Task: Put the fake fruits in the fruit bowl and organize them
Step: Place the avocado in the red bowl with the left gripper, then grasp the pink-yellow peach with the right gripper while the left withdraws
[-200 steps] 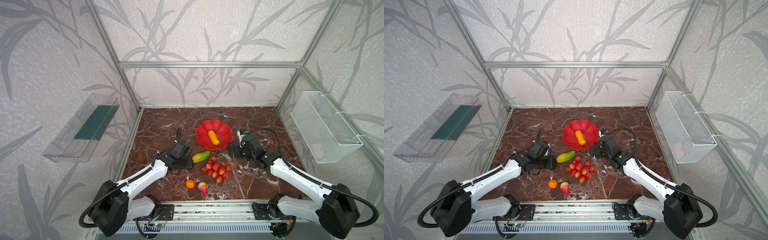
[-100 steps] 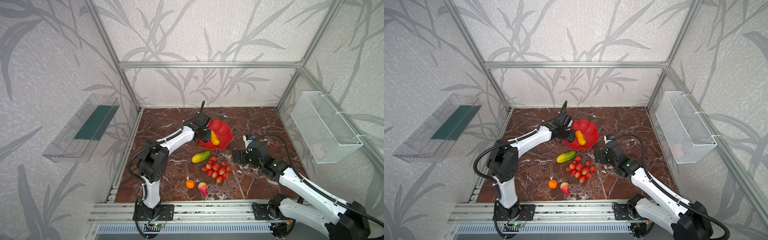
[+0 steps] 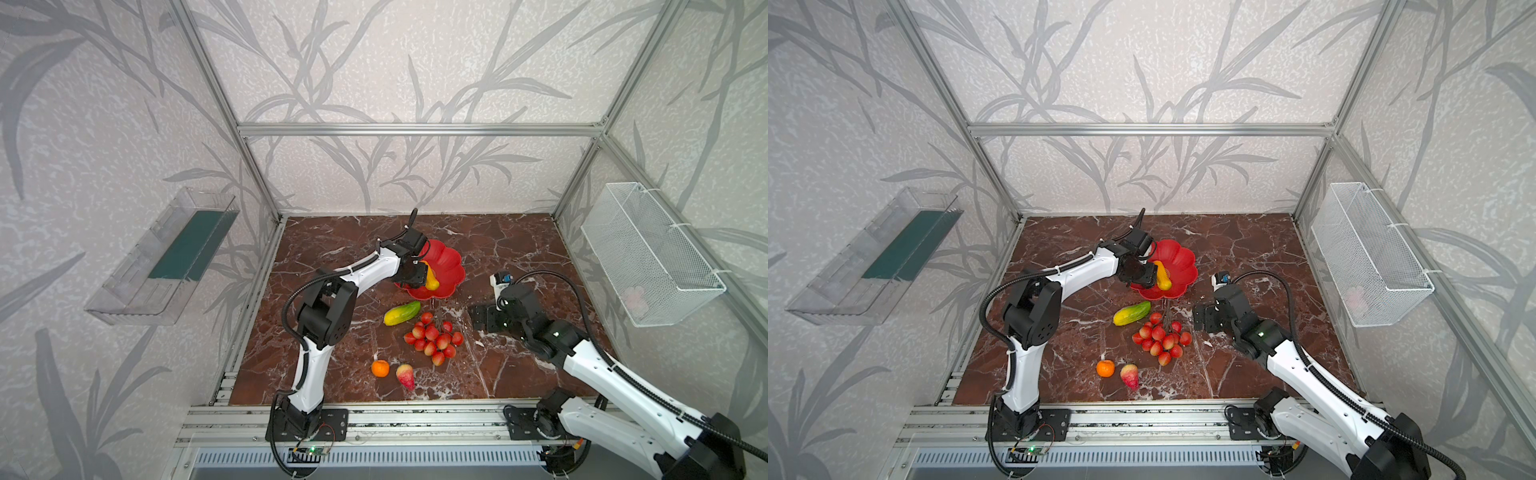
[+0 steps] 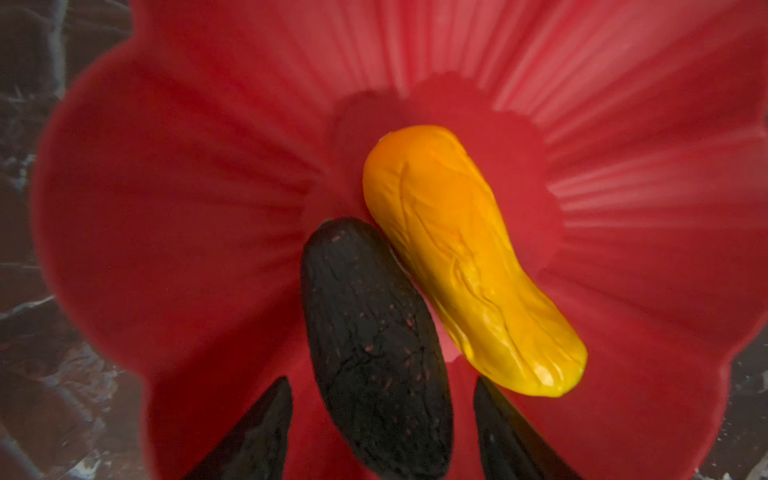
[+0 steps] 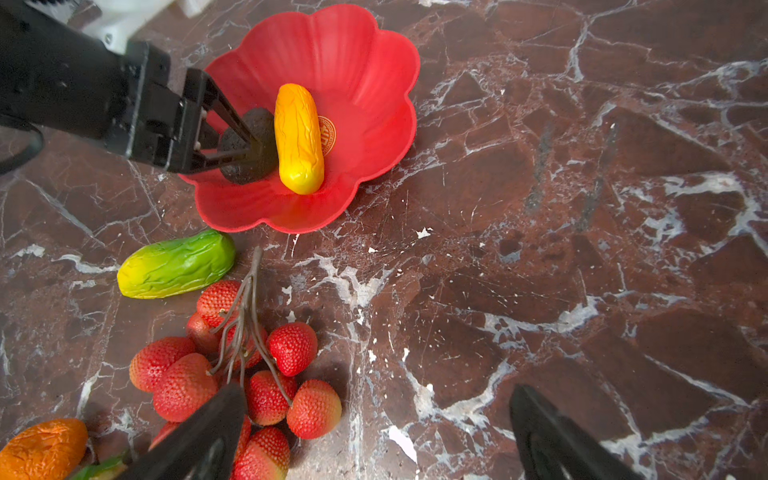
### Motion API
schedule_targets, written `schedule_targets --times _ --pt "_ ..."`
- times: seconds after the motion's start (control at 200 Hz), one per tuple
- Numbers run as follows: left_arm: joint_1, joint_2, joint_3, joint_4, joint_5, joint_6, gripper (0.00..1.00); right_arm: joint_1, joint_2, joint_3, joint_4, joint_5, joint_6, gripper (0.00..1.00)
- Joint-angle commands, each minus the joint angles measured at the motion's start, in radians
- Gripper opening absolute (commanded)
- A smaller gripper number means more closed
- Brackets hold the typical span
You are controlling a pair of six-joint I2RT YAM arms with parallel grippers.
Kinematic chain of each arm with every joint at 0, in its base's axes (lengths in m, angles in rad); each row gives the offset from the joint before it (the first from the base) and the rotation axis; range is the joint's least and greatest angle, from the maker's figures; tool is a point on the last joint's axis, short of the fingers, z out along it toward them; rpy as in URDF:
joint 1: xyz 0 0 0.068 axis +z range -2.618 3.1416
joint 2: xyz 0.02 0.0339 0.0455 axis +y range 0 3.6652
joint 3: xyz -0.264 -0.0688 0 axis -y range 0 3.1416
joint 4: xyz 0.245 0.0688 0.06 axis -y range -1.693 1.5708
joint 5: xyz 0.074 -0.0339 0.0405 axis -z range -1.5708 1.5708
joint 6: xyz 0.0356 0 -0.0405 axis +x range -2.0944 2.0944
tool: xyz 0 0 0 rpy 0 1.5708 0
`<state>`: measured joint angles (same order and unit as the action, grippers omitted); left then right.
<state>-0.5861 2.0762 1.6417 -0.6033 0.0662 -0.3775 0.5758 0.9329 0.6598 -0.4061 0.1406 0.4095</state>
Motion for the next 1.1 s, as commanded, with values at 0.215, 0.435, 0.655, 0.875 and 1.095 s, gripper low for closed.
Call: schedule_targets --times 0.215,0.435,0.655,0.875,1.095 --pt "0.004 -0.479 -0.215 0.213 -0.220 0.028 0.79 0.137 0.052 0.099 -0.068 -0.044 -0.009 0.93" --pt "0.027 -0.923 -0.645 0.346 -0.412 -0.008 0.91 0.439 0.157 0.132 -0.049 0.015 0.095 0.90" --pt "0.110 -1.344 -0.950 0.218 -0.503 -0.110 1.00 0.685 0.329 0.153 0.037 0.015 0.215 0.88" --pt "0.170 -1.632 -1.085 0.108 -0.508 -0.205 1.00 0.732 0.519 0.219 0.098 -0.062 0.270 0.84" --pt "0.174 -1.681 -1.103 0.054 -0.504 -0.233 1.00 0.736 0.634 0.233 0.159 -0.075 0.288 0.81"
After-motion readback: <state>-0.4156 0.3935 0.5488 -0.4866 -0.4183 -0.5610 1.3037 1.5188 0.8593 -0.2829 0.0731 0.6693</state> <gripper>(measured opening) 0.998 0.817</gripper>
